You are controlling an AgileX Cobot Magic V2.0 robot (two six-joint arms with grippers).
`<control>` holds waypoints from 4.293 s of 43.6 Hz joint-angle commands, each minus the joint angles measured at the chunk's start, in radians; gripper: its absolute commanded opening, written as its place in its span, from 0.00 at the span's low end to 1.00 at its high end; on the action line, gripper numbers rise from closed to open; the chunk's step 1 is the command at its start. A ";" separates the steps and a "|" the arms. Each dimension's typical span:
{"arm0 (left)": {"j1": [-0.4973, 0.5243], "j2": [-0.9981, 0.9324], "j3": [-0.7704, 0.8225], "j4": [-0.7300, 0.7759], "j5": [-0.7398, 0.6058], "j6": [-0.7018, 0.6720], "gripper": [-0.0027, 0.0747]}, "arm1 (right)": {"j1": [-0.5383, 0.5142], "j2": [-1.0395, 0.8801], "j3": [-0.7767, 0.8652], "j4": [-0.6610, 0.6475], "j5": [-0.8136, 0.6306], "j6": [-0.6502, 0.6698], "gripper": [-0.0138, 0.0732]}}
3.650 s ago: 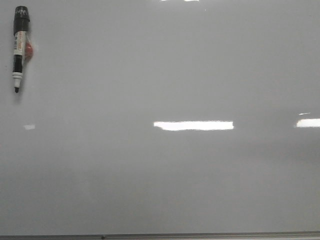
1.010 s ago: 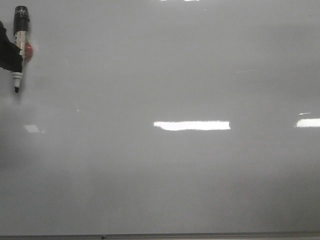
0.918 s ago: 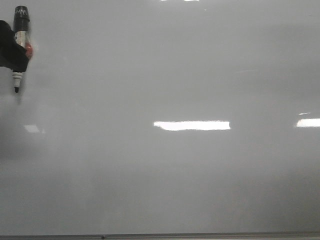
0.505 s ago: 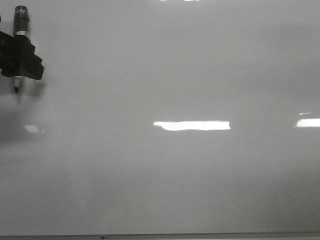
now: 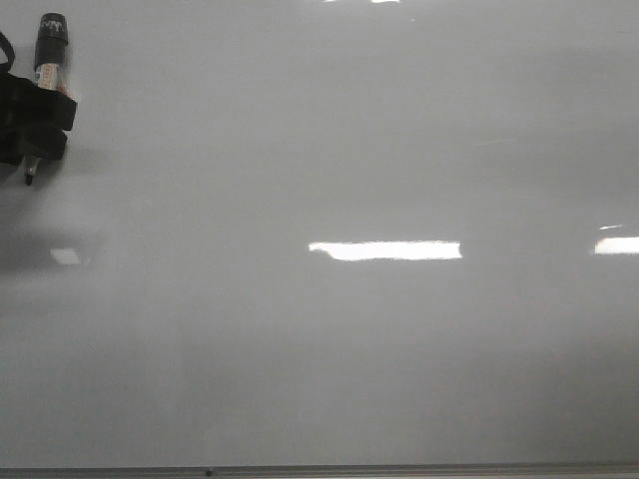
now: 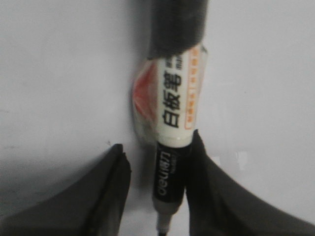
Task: Write number 7 on whiteboard
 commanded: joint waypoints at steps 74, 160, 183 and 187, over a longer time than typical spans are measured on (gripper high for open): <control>-0.532 -0.116 -0.415 -0.251 1.062 0.709 0.04 | 0.236 0.230 -0.226 0.500 0.402 -0.808 0.82; -0.560 -0.248 -0.457 -0.229 1.080 0.647 0.63 | 0.496 0.383 -0.286 0.618 0.319 -0.922 0.08; -0.174 -0.601 -0.201 -0.285 0.995 0.491 0.63 | 0.312 0.090 -0.229 0.317 0.323 -0.372 0.08; -0.170 -0.615 -0.181 -0.287 0.987 0.491 0.63 | 0.315 0.039 -0.154 0.367 0.227 -0.355 0.08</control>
